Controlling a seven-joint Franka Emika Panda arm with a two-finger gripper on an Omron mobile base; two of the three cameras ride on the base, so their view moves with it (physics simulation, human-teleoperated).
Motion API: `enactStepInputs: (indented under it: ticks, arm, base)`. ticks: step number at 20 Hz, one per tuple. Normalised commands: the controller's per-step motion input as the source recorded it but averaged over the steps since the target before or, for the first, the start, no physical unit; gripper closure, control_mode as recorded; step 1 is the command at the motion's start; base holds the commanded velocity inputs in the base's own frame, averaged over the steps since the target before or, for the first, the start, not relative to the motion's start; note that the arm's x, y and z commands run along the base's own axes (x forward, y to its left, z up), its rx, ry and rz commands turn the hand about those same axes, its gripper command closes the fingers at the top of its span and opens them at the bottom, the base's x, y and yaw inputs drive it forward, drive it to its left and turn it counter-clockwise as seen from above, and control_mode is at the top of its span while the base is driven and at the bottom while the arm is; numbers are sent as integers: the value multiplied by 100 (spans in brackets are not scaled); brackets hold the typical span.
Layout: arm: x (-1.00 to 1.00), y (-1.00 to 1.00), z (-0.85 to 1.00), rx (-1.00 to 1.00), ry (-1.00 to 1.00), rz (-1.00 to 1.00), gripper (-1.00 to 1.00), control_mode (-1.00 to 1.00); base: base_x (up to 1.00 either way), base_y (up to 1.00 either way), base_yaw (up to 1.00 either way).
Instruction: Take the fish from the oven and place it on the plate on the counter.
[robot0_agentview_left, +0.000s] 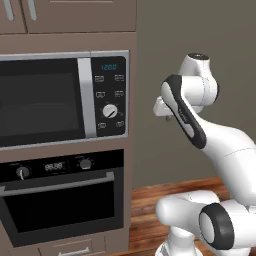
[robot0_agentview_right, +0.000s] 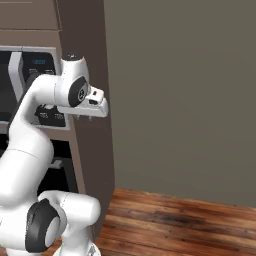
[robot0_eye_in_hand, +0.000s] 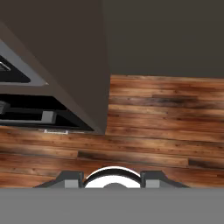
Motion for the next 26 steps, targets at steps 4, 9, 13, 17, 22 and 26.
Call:
enactStepInputs:
  ticks: [4, 9, 13, 17, 22, 26]
  arm:
    - [-41, 18, 0, -5, -7, 4, -100, -100]
    - [-3, 35, -3, -8, 0, 6, -100, -100]
    - [33, 34, -2, -6, 0, -6, -100, -100]
    - [-63, 100, -11, -37, -16, 19, -100, -100]
    - [-49, 91, -1, -20, -7, 16, -100, -100]
    - [-52, 89, -11, -17, -6, 17, -100, -100]
  base:
    - [0, 0, 0]
    - [0, 0, 0]
    - [0, 0, 0]
    - [0, 0, 0]
    - [0, 0, 0]
    - [0, 0, 0]
